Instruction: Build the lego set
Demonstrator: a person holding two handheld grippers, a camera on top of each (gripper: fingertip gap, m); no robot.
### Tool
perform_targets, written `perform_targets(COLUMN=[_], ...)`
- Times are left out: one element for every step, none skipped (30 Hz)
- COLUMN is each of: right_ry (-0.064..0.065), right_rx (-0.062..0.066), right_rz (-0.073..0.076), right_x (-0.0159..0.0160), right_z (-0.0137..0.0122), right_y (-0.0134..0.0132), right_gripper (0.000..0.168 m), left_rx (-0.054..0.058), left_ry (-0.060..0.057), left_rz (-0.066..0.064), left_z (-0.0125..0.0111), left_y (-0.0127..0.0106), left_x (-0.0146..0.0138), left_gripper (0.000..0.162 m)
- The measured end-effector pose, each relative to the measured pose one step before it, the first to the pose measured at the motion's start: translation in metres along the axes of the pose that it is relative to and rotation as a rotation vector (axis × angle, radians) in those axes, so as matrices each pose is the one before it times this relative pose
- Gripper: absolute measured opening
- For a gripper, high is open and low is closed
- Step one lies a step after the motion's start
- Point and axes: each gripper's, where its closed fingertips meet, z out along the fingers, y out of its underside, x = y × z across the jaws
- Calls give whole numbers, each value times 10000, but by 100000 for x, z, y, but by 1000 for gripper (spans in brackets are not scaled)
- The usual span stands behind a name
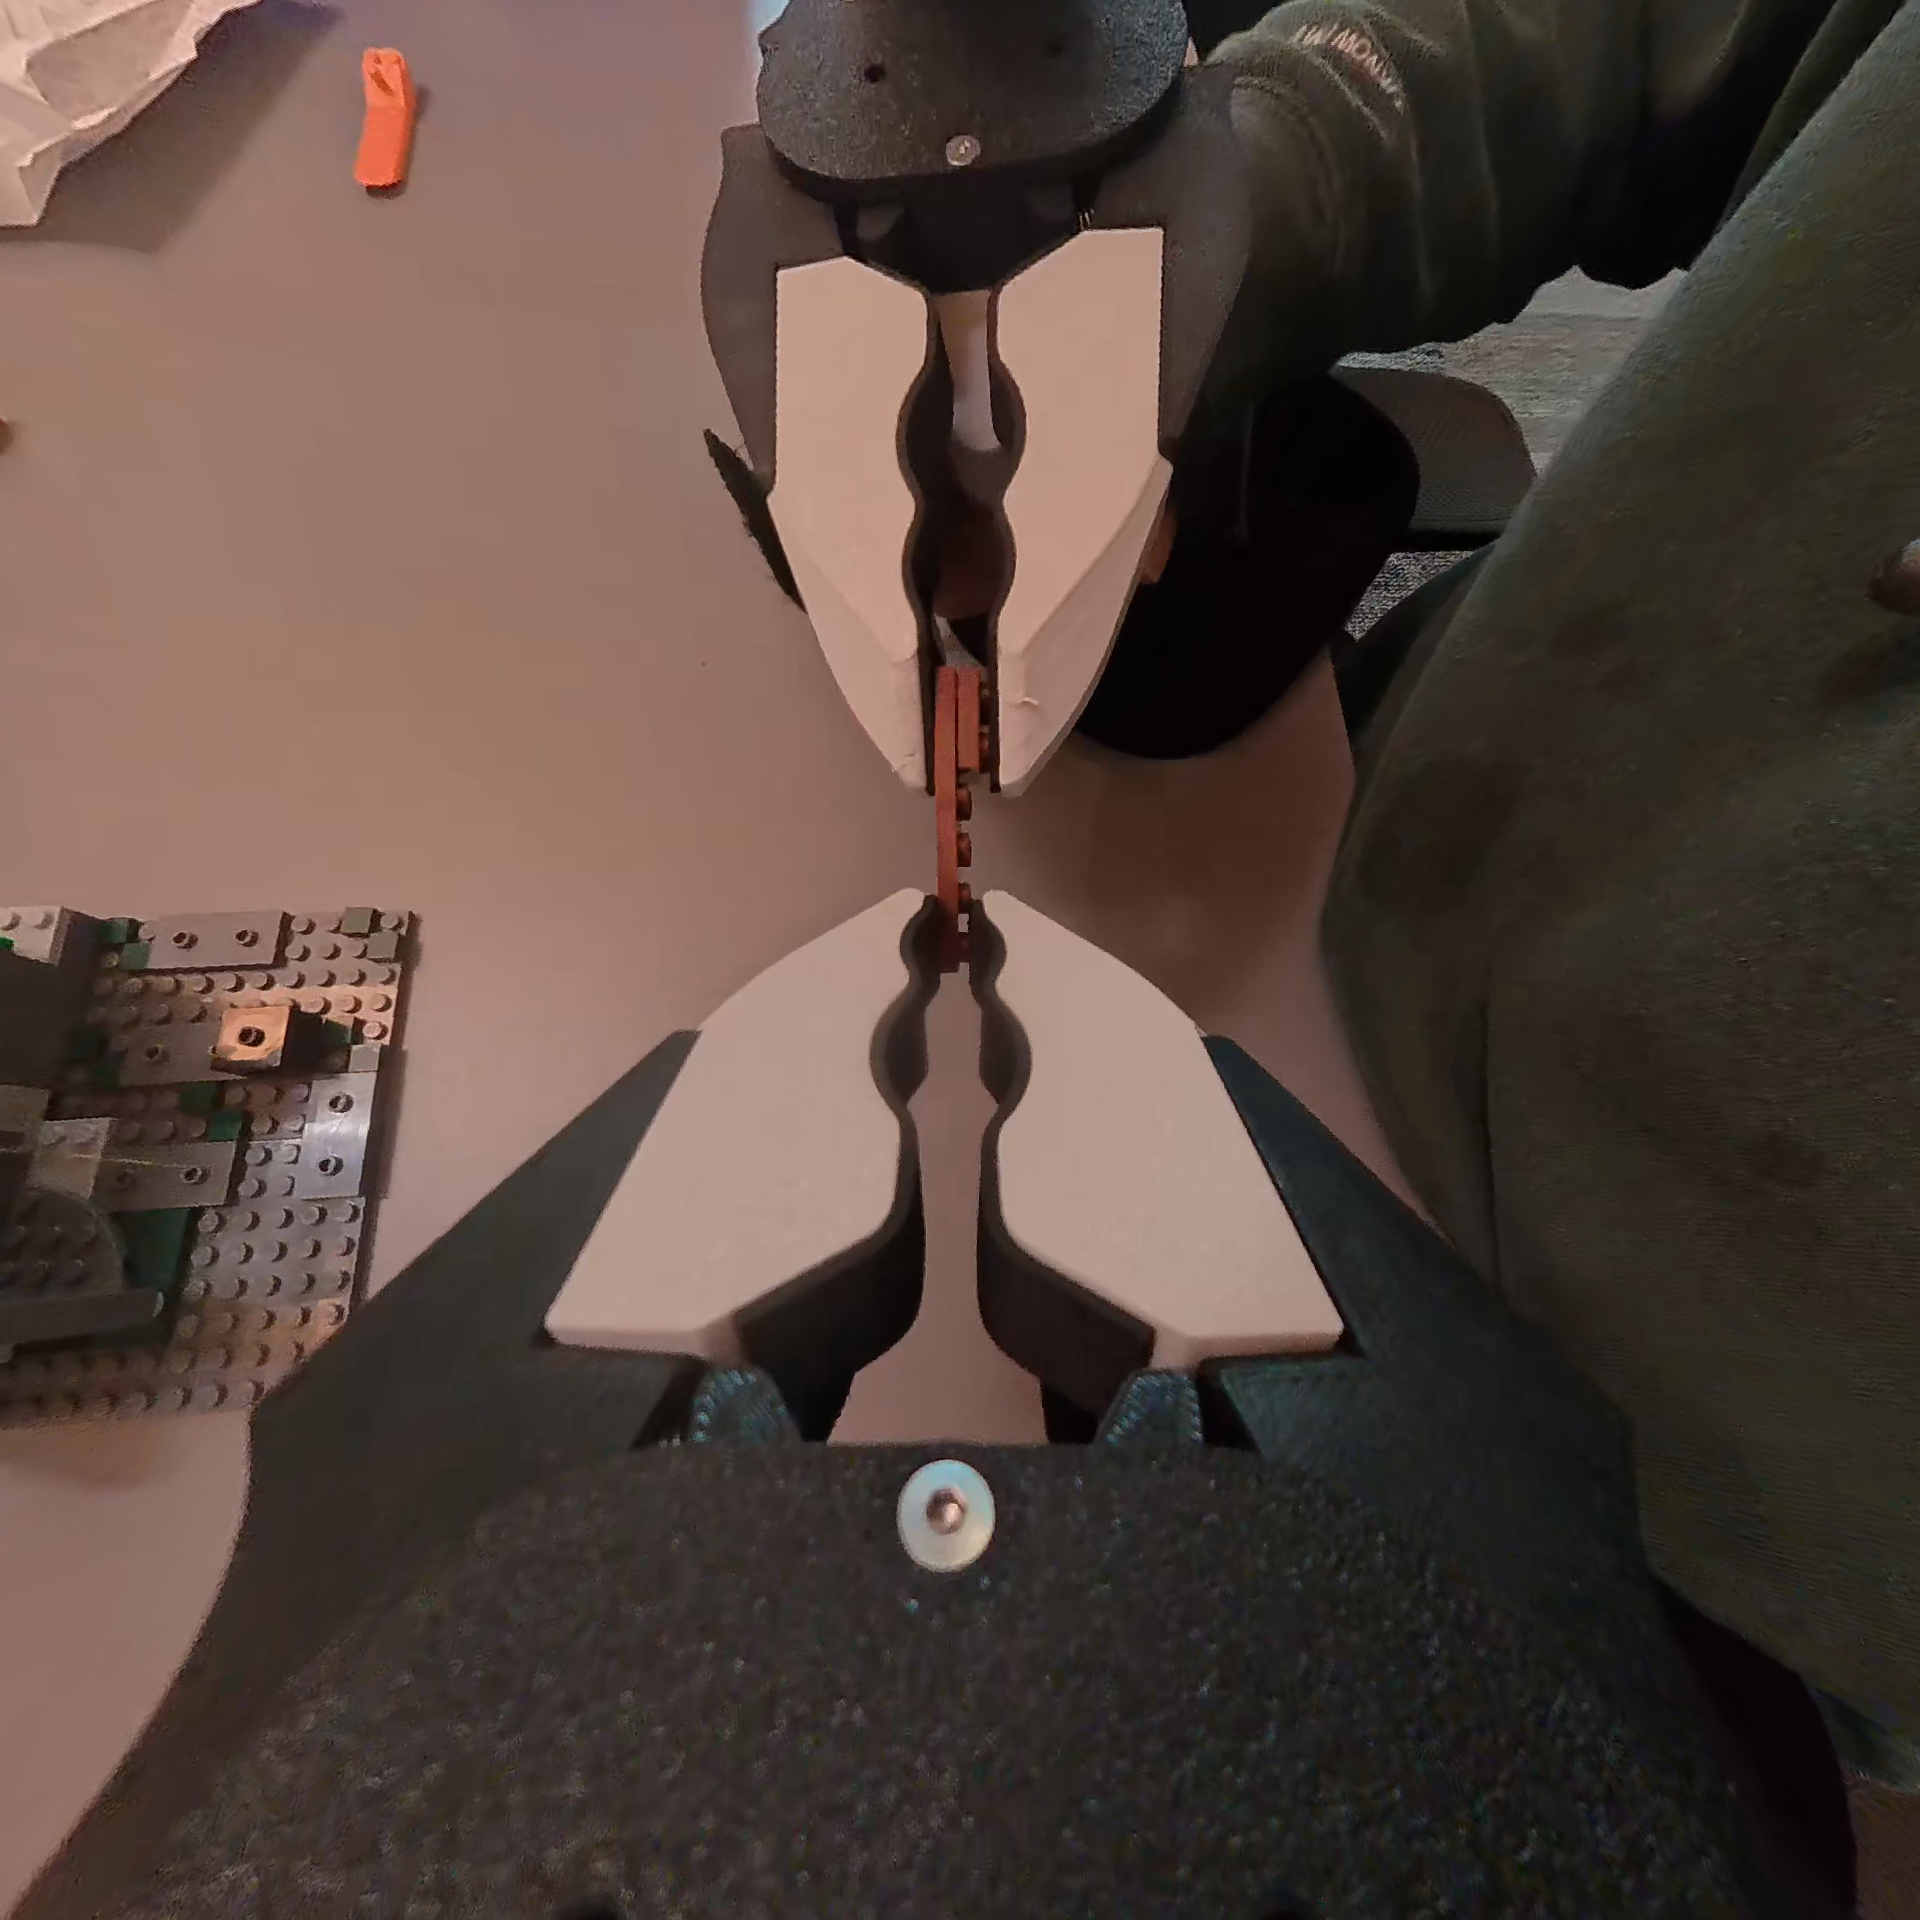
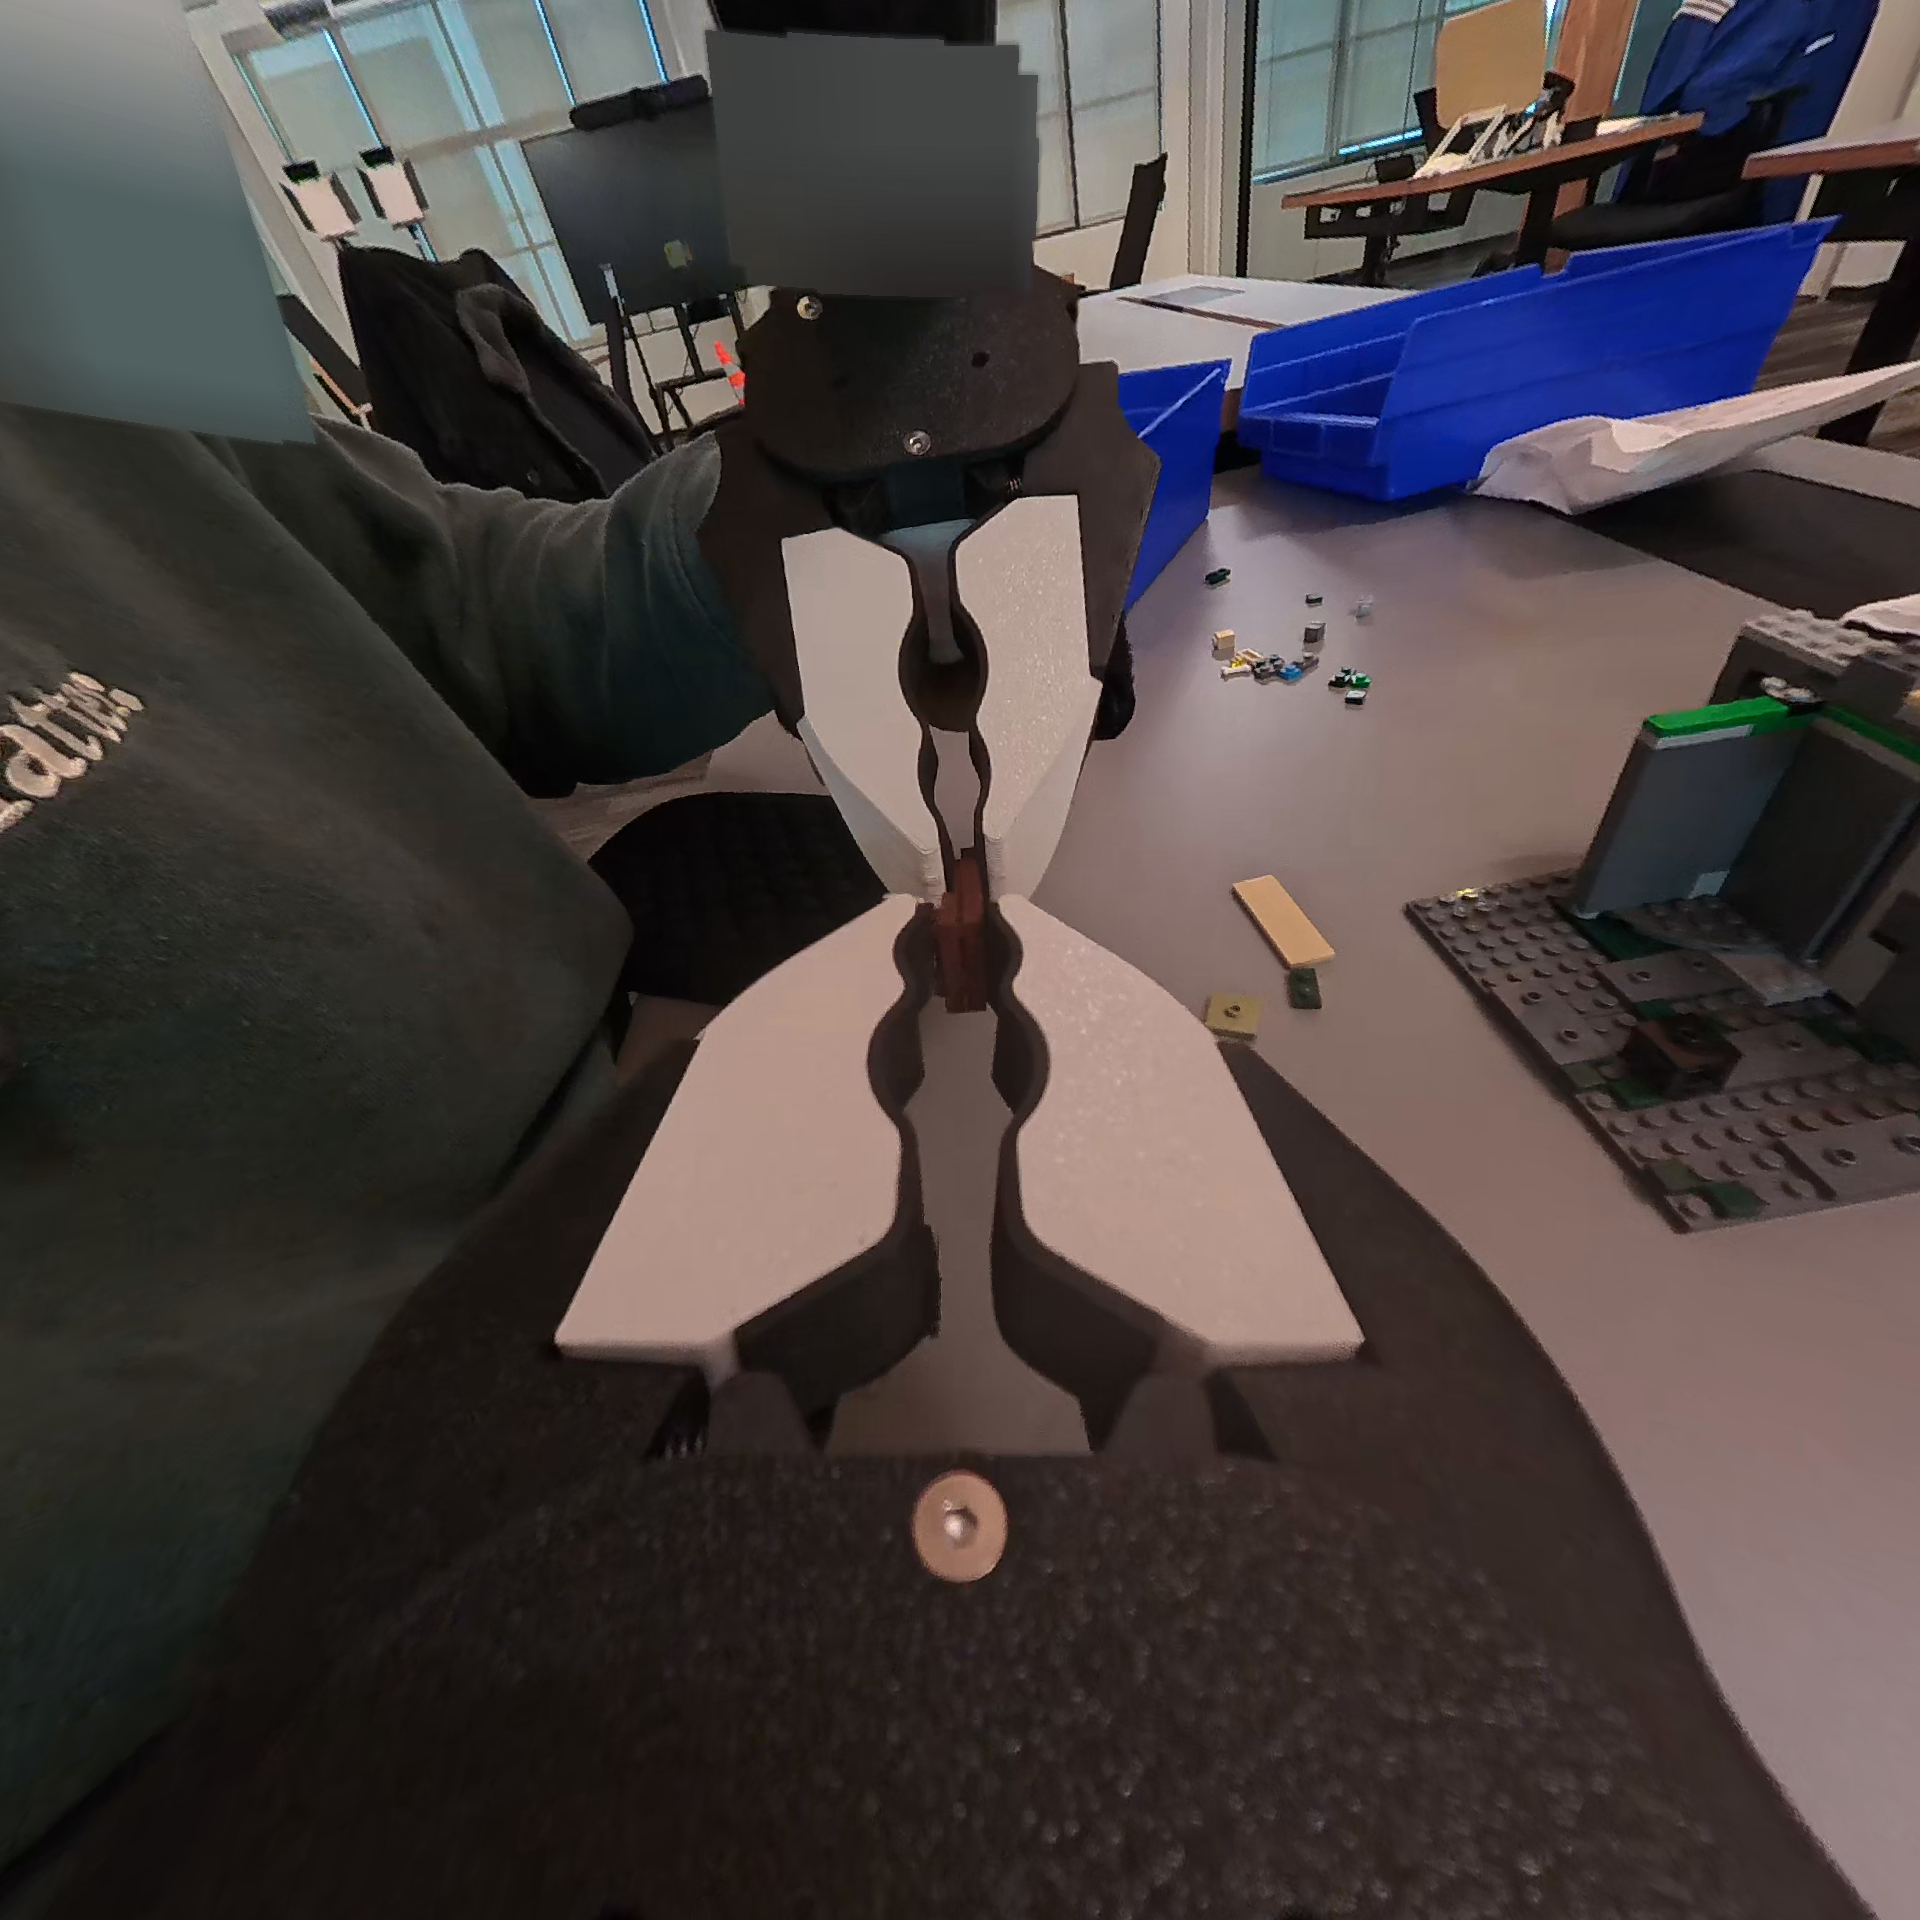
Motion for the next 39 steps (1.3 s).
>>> perform_targets(right_ry=[14,12,-6,-12,-25,-22,-23,-36,-33,-39,-37,-19,-11,-5,4,12,1,60,147,125,90,82,62,61,83,107,101,51,35,81,94,42,26,34,53,47,20,-9,-2], right_rx=[7,-11,-11,-9,-20,-21,-15,-14,-19,-41,-65,-60,-46,-37,-20,1,4,9,22,-38,-119,-163,-217,-278,-343,-413,-450,-428,-358,-245,-127,-65,-37,8,24,14,-41,-76,-38], right_rz=[-57,-108,-86,-37,-33,-52,-59,-56,-61,-83,-105,-104,-79,-49,-1,92,147,75,-61,-151,-241,-336,-383,-440,-545,-664,-722,-716,-658,-563,-453,-362,-336,-363,-362,-334,-323,-308,-194], right_x=[-50,-82,-109,-93,-102,-105,-95,-103,-103,-126,-132,-99,-60,-42,20,94,110,143,178,106,67,90,100,86,64,32,-64,-168,-195,-113,-33,-37,-53,-73,-64,-53,-93,-136,-112], right_z=[-3,-3,4,11,8,11,-5,3,17,6,7,-21,-32,-8,0,12,13,8,-15,-15,-71,-145,-215,-224,-208,-141,-34,79,157,198,187,180,166,145,111,98,78,54,53], right_y=[-60,-59,-43,-26,-4,10,-7,9,3,-6,-18,-42,-32,-10,11,44,63,46,13,22,35,22,27,74,152,254,321,327,278,202,98,50,-18,-133,-181,-166,-18,111,122], right_gripper=[8,8,8,8,8,8,7,7,7,7,7,7,7,7,7,8,8,8,8,8,9,11,17,21,26,30,34,36,37,38,38,38,38,38,38,37,33,26,21], left_rx=[0,-7,19,24,22,36,51,50,44,42,51,75,64,23,-5,-8,-8,12,97,97,39,-18,-62,-2,63,48,32,45,81,85,34,10,35,8,-49,-82,-70,-2,-15], left_ry=[-21,-10,21,44,73,81,63,80,81,122,141,88,49,23,3,-63,-29,22,-10,115,162,111,83,132,190,187,239,310,306,293,308,310,278,268,145,30,90,94,28], left_rz=[56,94,84,25,11,31,16,15,11,-11,-3,-5,-21,-15,-3,-13,-40,-101,-144,-185,-164,-139,-146,-163,-206,-271,-304,-300,-251,-214,-233,-215,-178,-177,-154,-85,-32,-29,-32], left_z=[-55,-58,-67,-47,-26,-15,-14,-5,-13,-25,-10,-2,3,0,14,5,54,65,29,9,65,77,44,14,-15,-18,2,29,44,55,85,119,128,128,123,92,78,40,-1], left_y=[-64,-41,-54,-41,-7,0,-25,-19,-11,-16,-22,-44,-65,-31,7,33,80,93,-2,-5,96,181,289,214,140,140,155,130,63,41,100,85,33,40,101,131,110,-6,-20], left_x=[37,58,98,93,107,120,99,131,104,143,171,122,79,37,10,-128,-112,-104,-225,-94,-14,-71,-132,-69,15,-25,25,125,100,96,104,142,135,147,-13,-138,9,74,-1], left_gripper=[5,5,5,5,5,5,5,5,5,5,5,5,5,5,5,5,5,5,5,5,5,5,5,5,5,5,5,5,5,5,5,5,5,5,5,5,5,5,5])
